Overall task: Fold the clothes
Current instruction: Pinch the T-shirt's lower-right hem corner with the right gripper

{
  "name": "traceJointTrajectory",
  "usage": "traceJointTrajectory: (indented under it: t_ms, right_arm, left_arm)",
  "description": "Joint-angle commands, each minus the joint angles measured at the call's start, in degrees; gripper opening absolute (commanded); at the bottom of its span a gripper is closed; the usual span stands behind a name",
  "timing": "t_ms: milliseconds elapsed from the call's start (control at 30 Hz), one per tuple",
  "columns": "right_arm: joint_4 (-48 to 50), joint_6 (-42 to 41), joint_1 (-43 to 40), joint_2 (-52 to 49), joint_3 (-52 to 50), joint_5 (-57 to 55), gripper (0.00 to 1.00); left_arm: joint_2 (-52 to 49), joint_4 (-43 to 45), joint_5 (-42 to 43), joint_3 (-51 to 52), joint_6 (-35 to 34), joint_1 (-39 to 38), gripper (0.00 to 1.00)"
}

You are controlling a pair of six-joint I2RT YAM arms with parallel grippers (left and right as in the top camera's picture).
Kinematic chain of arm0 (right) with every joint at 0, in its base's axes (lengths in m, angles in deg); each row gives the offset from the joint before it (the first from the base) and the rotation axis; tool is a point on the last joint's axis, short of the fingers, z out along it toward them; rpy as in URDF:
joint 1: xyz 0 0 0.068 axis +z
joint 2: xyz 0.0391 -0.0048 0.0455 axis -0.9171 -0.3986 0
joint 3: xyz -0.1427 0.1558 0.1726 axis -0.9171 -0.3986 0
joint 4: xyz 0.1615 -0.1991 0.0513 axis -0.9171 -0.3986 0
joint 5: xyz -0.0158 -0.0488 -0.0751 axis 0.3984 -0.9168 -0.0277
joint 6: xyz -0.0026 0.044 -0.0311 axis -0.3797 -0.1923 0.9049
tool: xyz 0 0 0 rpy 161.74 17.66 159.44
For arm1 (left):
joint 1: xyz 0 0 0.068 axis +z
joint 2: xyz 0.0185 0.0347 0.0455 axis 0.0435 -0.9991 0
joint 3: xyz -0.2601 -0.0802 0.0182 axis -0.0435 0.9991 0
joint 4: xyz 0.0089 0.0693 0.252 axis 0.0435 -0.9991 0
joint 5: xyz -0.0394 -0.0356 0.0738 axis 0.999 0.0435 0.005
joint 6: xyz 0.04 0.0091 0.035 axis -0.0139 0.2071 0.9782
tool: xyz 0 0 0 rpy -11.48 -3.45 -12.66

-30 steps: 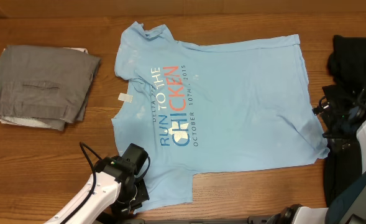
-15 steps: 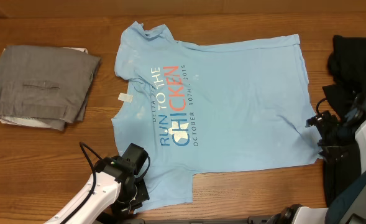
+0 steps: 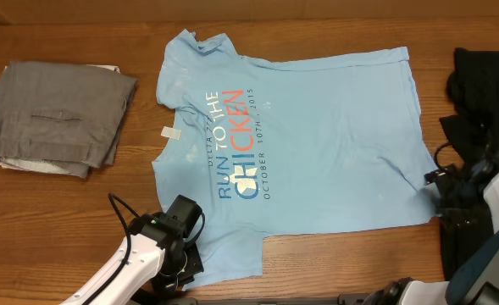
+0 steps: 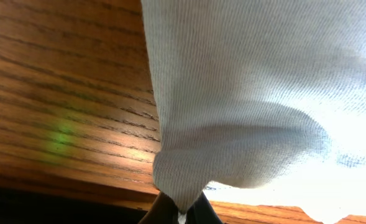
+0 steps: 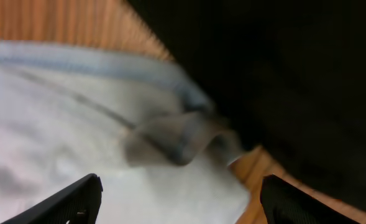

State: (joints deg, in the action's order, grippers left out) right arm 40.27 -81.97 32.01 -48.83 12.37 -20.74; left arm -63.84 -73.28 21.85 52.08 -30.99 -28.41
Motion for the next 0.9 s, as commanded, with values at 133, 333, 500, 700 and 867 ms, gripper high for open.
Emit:
traceJointTrajectory:
  t_ms: [133, 333, 500, 700, 867]
  right_arm:
    - [1.73, -1.46, -1.29, -0.83, -1.81, 1.77, 0.85]
    - [0.66, 0.00, -1.25, -0.83, -2.05, 3.87, 0.85]
    - [2.34, -0.35, -1.46, -0.83, -3.89, 1.01, 0.84]
    - [10.19, -1.97, -5.03, -0.87, -8.22, 0.92, 0.84]
    - [14.67, 0.22, -9.38, -0.87, -8.11, 6.71, 0.93]
  left_arm:
    - [-0.09, 0.11, 0.50, 0.37, 0.81, -0.52, 0.04]
    - [-0.09, 0.11, 0.50, 0.37, 0.83, -0.52, 0.05]
    - [-0.09, 0.11, 0.50, 0.37, 0.83, -0.52, 0.05]
    - [-0.09, 0.07, 0.52, 0.37, 1.31, -0.52, 0.06]
    - [-0.09, 0.07, 0.50, 0.37, 1.31, -0.52, 0.06]
